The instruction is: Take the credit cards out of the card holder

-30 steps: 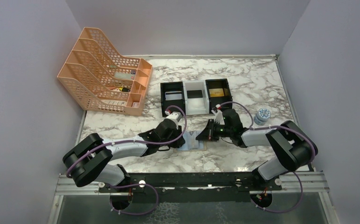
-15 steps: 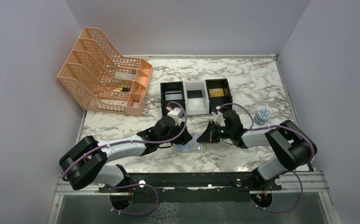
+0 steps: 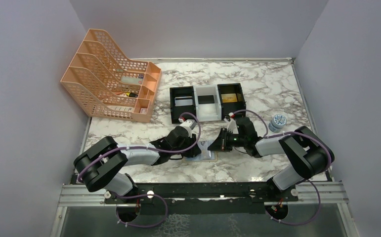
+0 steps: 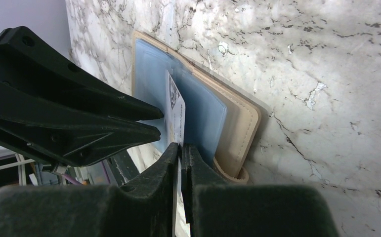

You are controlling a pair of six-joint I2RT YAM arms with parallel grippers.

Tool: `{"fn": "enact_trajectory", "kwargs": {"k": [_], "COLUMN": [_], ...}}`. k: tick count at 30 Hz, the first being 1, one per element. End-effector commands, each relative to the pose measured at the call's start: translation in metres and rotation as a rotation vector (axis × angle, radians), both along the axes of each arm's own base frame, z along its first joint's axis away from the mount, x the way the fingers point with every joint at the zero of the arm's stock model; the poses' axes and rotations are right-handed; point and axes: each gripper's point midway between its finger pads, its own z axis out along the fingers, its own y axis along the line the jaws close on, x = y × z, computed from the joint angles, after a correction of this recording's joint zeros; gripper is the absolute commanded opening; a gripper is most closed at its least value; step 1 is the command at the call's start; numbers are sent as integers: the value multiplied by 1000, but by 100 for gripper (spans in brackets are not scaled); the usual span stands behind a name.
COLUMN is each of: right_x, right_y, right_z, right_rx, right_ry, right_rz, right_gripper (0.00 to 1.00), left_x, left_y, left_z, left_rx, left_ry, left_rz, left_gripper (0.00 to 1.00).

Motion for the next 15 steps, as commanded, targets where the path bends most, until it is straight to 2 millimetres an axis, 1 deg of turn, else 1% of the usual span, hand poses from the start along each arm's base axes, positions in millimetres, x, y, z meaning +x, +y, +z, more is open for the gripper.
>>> {"fn": "enact_trajectory", "kwargs": {"k": [1,6,15], "right_x": [-2,-4,-4], "right_y": [4,8,15], "right_z": [6,11,9], "right_rx": [30,64,106], "right_ry": [-17,-17,3], "right_rz": [22,39,76], "right_gripper": [10,20,21], "left_x": [-1,1,2], "left_y": [12,16,17], "left_z": [-12,-16,-18], "left_rx": [58,100,104], "left_ry": [-3,-2,2], "left_rz": [26,33,37], "left_gripper": [25,23,22]}}
